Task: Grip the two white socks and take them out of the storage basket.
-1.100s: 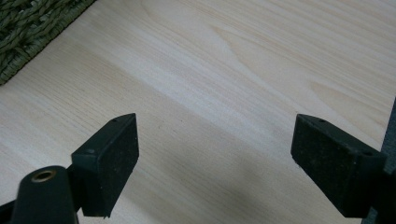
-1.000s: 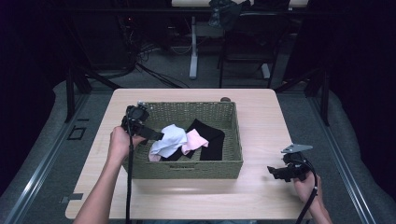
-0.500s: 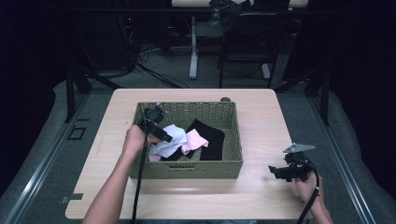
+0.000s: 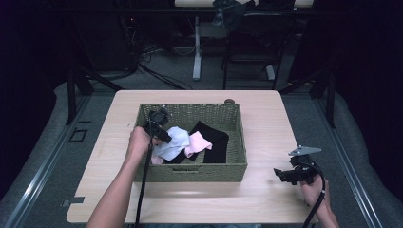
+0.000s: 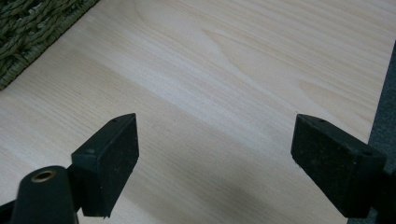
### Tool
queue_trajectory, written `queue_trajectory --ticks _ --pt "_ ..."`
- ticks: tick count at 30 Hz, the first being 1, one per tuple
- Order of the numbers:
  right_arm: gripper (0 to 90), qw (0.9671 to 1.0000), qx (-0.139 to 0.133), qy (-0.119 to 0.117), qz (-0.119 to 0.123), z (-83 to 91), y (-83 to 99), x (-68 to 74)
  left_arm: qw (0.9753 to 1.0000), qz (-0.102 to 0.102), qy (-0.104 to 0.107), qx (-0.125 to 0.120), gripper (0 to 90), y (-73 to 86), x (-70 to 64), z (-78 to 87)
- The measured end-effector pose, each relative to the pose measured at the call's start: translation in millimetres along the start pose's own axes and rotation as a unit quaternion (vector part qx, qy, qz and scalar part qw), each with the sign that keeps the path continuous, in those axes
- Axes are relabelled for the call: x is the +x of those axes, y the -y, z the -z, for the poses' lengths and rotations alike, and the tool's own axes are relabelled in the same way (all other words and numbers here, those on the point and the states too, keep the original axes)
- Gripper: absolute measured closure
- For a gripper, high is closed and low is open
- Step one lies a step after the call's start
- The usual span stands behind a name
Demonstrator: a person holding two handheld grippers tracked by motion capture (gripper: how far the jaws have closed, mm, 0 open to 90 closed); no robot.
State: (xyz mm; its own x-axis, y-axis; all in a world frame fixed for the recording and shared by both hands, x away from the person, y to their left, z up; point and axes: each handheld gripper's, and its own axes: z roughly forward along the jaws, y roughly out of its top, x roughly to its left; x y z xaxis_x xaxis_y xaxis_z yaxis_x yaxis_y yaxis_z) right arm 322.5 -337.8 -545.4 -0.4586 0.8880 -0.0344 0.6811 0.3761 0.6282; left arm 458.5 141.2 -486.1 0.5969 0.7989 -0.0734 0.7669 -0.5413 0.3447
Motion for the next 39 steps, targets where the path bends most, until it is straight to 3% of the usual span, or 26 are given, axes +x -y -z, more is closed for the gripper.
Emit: queue_trajectory --ticks 2,11,16,27,33,39 --pt "14.7 1.0000 0.004 -0.001 0.001 -0.7 -0.3 -0.4 0.9999 -0.002 0.001 -0.012 77.5 1.0 -0.7 3.6" --pt "14.8 1.0000 0.004 -0.002 -0.001 -1.1 -0.1 -0.6 0.9997 -0.004 0.004 -0.023 78.7 3.8 0.4 13.5" --pt "14.7 1.0000 0.003 -0.002 -0.001 -1.3 -0.3 0.1 1.0000 -0.002 0.000 0.007 70.2 3.3 -0.3 3.4" --pt "14.7 1.0000 0.002 0.001 -0.002 0.0 0.1 -1.4 0.9998 0.012 -0.002 0.017 68.2 10.1 6.7 5.6" --pt "14.7 1.0000 0.001 0.000 0.000 -0.7 -0.6 -0.4 0.9999 0.012 -0.002 0.011 82.9 14.0 8.5 4.6" --pt "14.7 1.0000 0.003 0.002 -0.003 -1.0 0.0 -1.7 0.9999 0.009 -0.004 -0.006 86.2 13.6 9.3 17.3"
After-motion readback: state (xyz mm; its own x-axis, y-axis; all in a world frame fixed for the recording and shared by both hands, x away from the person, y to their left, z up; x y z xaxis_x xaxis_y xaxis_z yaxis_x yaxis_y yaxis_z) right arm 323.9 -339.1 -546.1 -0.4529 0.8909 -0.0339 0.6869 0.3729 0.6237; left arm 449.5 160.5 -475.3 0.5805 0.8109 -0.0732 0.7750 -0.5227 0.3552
